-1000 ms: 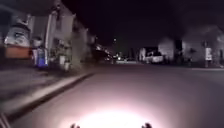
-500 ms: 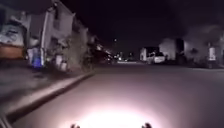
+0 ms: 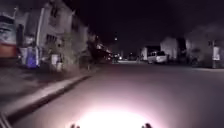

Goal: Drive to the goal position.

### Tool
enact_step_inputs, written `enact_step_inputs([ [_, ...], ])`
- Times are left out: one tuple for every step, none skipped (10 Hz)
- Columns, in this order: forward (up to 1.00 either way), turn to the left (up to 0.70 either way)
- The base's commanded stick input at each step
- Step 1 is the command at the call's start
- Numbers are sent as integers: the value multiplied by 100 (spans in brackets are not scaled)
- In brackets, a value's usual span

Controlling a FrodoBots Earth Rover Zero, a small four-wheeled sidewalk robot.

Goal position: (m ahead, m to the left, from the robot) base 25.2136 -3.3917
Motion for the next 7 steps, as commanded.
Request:
enact_step_inputs([
  [70, 0],
  [70, 0],
  [70, 0],
  [70, 0],
  [70, 0],
  [70, 0],
  [70, 0],
])
